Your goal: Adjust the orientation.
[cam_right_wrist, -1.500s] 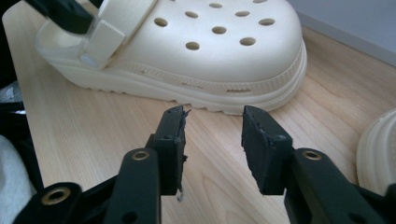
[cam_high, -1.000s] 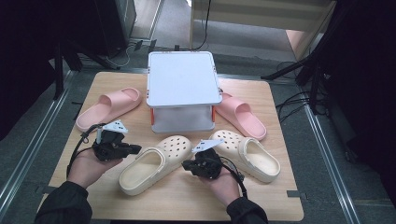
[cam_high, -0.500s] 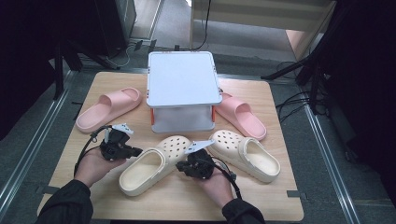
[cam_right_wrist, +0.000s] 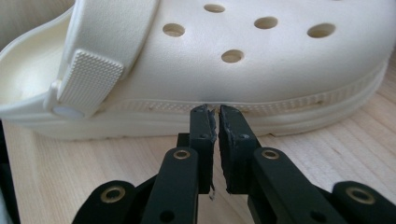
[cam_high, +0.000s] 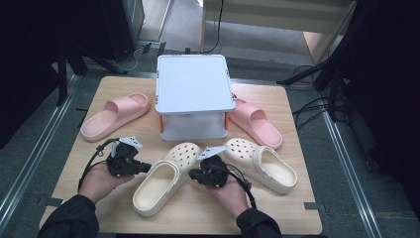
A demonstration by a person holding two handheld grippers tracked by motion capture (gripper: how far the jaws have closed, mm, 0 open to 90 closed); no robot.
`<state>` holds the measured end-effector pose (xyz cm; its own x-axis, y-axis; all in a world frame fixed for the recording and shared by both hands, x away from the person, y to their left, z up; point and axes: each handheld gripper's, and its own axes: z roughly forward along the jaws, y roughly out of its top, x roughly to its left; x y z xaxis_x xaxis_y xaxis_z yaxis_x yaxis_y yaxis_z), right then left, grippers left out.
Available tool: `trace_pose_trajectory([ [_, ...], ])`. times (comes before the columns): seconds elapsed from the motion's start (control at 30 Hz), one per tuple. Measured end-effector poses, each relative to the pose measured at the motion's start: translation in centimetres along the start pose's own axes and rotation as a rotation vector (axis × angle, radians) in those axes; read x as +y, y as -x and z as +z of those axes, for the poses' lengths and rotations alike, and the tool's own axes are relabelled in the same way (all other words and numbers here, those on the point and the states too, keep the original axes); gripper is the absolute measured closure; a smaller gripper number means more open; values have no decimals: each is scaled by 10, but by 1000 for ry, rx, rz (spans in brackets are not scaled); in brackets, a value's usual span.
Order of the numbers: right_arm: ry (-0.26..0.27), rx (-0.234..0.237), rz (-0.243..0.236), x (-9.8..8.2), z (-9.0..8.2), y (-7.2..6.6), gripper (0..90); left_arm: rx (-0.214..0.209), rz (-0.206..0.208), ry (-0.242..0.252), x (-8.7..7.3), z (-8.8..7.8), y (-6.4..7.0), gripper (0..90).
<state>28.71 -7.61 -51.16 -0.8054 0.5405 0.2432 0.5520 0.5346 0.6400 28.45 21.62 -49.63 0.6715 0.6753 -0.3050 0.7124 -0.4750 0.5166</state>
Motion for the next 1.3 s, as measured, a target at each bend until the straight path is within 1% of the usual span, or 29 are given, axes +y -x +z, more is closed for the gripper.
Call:
trace_pose_trajectory([
  [0.1,-3,-2,11,2,0,2,846,-29,-8,1,-2,2,4,893],
  [0.13,-3,0,15,3,0,4,846,-36,-3,-5,-3,2,5,894],
  [0.23,-10,1,22,5,1,5,848,-36,2,-6,-4,4,10,893],
  [0.4,-18,-9,23,8,1,8,849,-67,-24,19,-7,3,15,893],
  [0.47,-16,-12,28,10,1,10,849,-72,-24,24,-8,3,17,893],
  [0.6,-12,-23,41,13,3,14,856,-70,-33,37,-7,5,20,886],
  [0.63,-7,-25,42,13,3,15,860,-67,-46,47,-6,6,21,884],
  [0.67,-7,-26,48,14,4,16,862,-64,-47,50,-6,6,20,884],
  [0.73,-4,-32,47,16,4,18,867,-67,-62,60,-5,7,20,883],
  [0.87,-7,-46,41,20,6,19,878,-58,-68,73,-4,8,18,871],
  [0.9,-8,-43,37,20,6,20,876,-55,-70,73,-4,7,18,867],
  [0.97,-5,-41,34,20,6,22,864,-52,-79,81,-4,6,16,835],
  [1.03,1,-36,36,19,4,23,857,-49,-82,109,-3,1,15,809],
  [1.1,14,-39,31,20,-1,23,853,-34,-77,117,-2,-2,15,779],
  [1.17,25,-34,33,20,-7,23,844,-30,-74,119,-1,-5,14,744],
  [1.23,36,-22,35,21,-13,23,833,-33,-83,132,0,-7,13,698],
  [1.3,46,-8,38,19,-20,25,823,-29,-89,140,2,-9,12,632],
])
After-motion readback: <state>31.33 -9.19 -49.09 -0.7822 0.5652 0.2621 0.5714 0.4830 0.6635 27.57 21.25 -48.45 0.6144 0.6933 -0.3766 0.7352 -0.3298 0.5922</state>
